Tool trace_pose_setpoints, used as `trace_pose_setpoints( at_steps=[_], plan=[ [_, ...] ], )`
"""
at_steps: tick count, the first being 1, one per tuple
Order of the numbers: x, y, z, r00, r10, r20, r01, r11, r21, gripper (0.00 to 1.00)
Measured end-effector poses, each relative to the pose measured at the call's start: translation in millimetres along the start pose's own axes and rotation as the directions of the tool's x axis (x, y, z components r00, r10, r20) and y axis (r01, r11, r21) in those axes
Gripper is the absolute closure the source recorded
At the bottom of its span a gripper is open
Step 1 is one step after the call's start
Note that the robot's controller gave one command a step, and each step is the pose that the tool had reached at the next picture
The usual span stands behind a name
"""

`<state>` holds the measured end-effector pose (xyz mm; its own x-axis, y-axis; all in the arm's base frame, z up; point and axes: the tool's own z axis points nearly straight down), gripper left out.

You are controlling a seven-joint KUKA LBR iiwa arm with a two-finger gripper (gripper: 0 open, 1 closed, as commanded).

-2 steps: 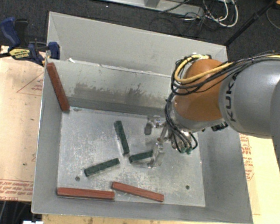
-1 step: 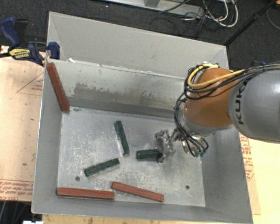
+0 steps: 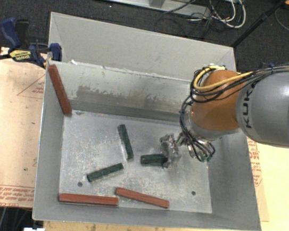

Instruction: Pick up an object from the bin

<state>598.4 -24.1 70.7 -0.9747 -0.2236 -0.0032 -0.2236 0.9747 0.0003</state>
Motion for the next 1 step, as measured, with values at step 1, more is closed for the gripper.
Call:
trace_pose_setpoints(
  at_steps=[1],
  plan=[
    [-15.0, -6.2, -145.5, 1.0, -0.004, 0.002, 0.004, 1.0, 0.001, 1.0]
  ],
)
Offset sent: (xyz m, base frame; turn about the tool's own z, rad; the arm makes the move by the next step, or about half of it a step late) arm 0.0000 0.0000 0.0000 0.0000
